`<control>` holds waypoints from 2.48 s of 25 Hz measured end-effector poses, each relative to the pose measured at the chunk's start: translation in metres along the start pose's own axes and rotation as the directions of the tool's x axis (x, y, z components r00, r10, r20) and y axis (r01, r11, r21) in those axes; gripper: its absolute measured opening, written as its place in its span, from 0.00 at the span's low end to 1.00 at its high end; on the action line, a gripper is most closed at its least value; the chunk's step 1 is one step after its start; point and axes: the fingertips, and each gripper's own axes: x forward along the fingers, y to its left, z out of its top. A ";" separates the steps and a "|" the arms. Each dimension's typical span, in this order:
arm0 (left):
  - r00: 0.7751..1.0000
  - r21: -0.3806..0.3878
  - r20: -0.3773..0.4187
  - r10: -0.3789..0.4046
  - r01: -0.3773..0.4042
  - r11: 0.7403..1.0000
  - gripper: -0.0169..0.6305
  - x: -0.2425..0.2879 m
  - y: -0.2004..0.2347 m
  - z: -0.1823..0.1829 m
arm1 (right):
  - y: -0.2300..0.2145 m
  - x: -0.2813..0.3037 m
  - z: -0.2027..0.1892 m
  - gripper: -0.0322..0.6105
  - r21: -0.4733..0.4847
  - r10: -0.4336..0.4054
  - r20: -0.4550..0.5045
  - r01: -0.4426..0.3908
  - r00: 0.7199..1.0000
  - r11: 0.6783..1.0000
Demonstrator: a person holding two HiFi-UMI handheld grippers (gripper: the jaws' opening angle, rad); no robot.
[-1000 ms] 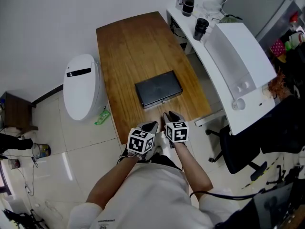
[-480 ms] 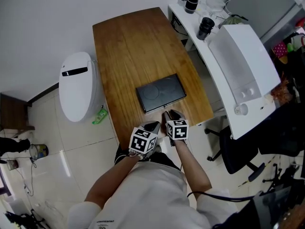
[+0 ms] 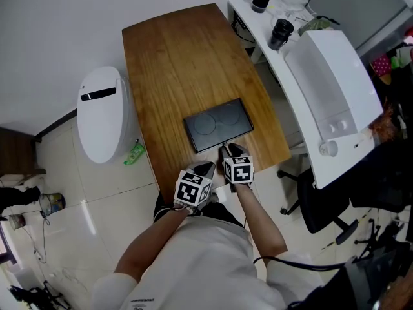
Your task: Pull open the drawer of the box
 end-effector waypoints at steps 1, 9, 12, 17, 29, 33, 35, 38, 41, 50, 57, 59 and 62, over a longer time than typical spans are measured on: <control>1.000 -0.002 -0.001 0.000 0.000 1.000 0.03 0.000 0.000 0.000 | 0.000 0.001 0.000 0.18 -0.001 0.002 -0.003 -0.002 1.000 1.000; 1.000 -0.024 -0.015 -0.005 0.005 1.000 0.03 0.001 0.002 -0.007 | -0.001 0.008 -0.001 0.18 0.001 -0.001 -0.025 0.001 1.000 1.000; 1.000 -0.026 -0.017 -0.003 0.003 1.000 0.03 0.001 0.001 -0.008 | -0.002 0.009 -0.002 0.18 -0.005 -0.003 -0.031 0.003 1.000 1.000; 1.000 -0.025 -0.016 0.001 -0.001 1.000 0.03 0.001 0.003 -0.006 | -0.003 0.010 -0.001 0.15 -0.016 -0.010 -0.034 0.010 0.999 1.000; 1.000 -0.035 -0.013 0.009 -0.009 0.999 0.03 0.000 0.001 -0.009 | -0.002 0.008 -0.003 0.14 -0.034 -0.006 -0.025 0.005 1.000 0.999; 1.000 -0.037 -0.017 0.011 -0.011 0.999 0.03 -0.001 0.001 -0.012 | -0.002 0.006 -0.005 0.14 -0.038 -0.005 -0.027 0.004 1.000 0.999; 1.000 -0.039 -0.015 0.012 -0.013 0.999 0.03 -0.001 0.001 -0.013 | -0.002 0.006 -0.007 0.14 -0.036 -0.003 -0.028 0.002 1.000 0.999; 1.000 -0.039 -0.011 0.013 -0.013 0.999 0.03 -0.002 -0.001 -0.013 | -0.002 0.004 -0.008 0.14 -0.033 -0.001 -0.029 0.000 1.000 0.999; 1.000 -0.038 -0.014 0.013 -0.013 0.999 0.03 -0.002 -0.005 -0.016 | -0.002 0.001 -0.014 0.14 -0.033 0.000 -0.034 -0.001 0.999 0.999; 1.000 -0.038 -0.013 0.015 -0.015 0.999 0.03 -0.005 -0.012 -0.024 | -0.003 -0.008 -0.025 0.14 -0.025 -0.003 -0.034 0.002 0.999 1.000; 1.000 -0.038 -0.017 0.011 -0.012 0.999 0.03 -0.006 -0.023 -0.033 | -0.004 -0.019 -0.036 0.14 -0.033 -0.001 -0.041 0.000 0.999 0.999; 1.000 -0.036 -0.018 0.012 -0.013 0.999 0.03 -0.006 -0.025 -0.036 | -0.004 -0.020 -0.039 0.14 -0.032 0.000 -0.041 -0.001 0.999 1.000; 1.000 -0.038 -0.012 0.015 -0.016 0.999 0.03 -0.007 -0.027 -0.037 | -0.004 -0.023 -0.042 0.14 -0.034 0.002 -0.041 -0.003 0.999 0.999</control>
